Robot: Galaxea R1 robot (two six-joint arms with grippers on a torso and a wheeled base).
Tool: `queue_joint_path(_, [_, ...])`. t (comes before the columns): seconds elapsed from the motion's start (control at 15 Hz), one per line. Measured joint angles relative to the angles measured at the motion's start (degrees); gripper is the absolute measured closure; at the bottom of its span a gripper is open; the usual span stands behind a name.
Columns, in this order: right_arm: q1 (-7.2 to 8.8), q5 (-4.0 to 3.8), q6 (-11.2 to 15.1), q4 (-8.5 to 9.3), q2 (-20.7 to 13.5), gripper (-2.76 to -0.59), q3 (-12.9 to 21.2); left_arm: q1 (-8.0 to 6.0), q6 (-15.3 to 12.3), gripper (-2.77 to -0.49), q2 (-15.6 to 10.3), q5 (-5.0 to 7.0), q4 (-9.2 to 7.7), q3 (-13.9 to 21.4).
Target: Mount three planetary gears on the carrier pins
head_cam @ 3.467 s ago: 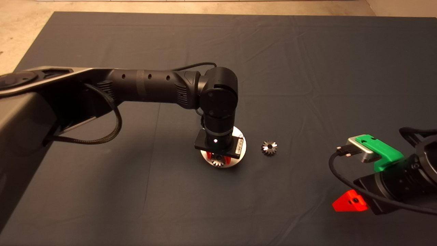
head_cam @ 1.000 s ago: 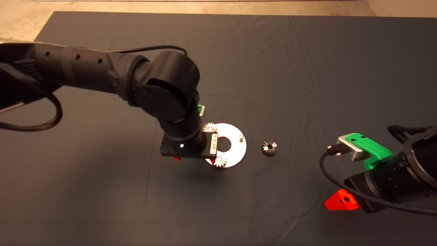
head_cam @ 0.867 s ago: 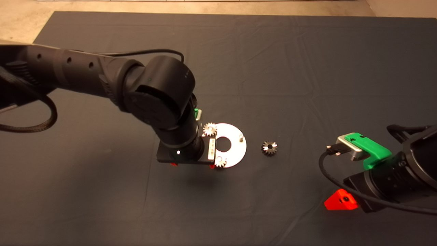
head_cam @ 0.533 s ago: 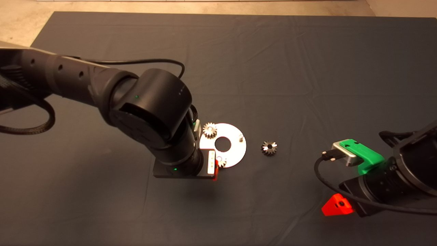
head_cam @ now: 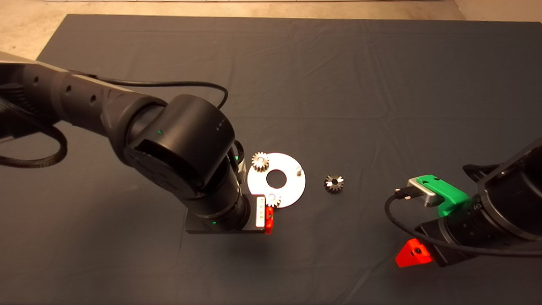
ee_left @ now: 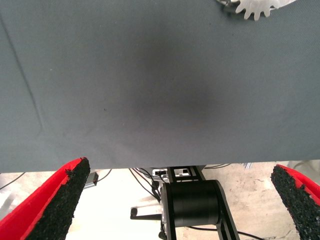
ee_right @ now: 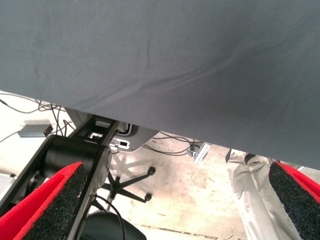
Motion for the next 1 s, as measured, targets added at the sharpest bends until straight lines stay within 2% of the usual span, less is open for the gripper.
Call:
queue_joint_path(0.33, [-0.14, -0.02, 0.0, 0.0, 0.04, -2.73, -0.58, -0.02, -1.38, -2.62, -0.02, -0.02, -1.41, 1.39])
queue_joint_path(0.6, [-0.14, -0.02, -0.01, -0.01, 0.16, -2.73, -0.58, -0.05, -1.74, -2.62, -0.02, -0.02, -1.67, 1.61])
queue_joint_path(0.73, [-0.14, 0.0, -0.17, -0.01, 0.17, -2.73, -1.44, -0.49, -1.76, -2.62, -0.02, -0.02, -1.88, 1.79])
queue_joint_path(0.8, [-0.14, 0.02, -0.8, -0.04, 0.17, -2.73, -2.38, -0.71, -1.78, -2.62, -0.02, 0.0, -1.89, 1.91])
queue_joint_path(1.0, [-0.55, 0.0, -4.86, -0.21, 0.3, -2.73, -7.22, -0.84, -1.8, -2.62, 0.0, 0.0, -2.19, 2.02])
